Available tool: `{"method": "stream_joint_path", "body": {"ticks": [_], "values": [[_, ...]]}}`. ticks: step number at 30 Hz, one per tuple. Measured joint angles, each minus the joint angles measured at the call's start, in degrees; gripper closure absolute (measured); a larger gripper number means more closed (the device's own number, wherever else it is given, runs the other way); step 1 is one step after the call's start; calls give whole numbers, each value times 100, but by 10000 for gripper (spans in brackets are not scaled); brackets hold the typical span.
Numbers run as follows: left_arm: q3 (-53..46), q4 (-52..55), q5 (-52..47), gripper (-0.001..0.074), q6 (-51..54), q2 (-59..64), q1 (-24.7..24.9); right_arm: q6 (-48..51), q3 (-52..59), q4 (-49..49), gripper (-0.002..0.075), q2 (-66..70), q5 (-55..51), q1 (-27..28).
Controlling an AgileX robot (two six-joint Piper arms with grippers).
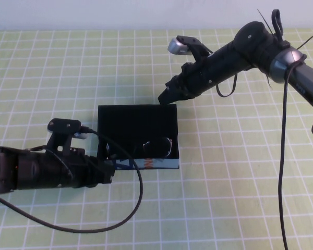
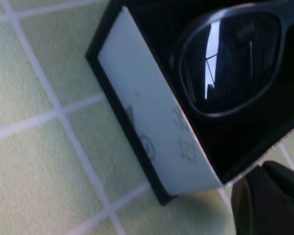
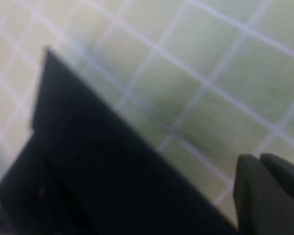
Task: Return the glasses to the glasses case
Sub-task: Close the glasses case
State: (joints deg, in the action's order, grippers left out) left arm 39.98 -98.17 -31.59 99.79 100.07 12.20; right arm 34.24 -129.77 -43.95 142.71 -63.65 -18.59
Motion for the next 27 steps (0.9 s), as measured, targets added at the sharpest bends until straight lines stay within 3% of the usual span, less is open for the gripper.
{"method": "stream_joint_path", "body": {"ticks": [5, 17, 27], "values": [[137, -3, -120, 739, -12, 215, 0, 562, 0, -576, 742, 0, -313, 0], [170, -65, -274, 738, -33, 344, -3, 730, 0, -686, 743, 0, -563, -26], [170, -65, -283, 739, -21, 344, -3, 768, 354, -662, 743, -383, -572, -790]]}}
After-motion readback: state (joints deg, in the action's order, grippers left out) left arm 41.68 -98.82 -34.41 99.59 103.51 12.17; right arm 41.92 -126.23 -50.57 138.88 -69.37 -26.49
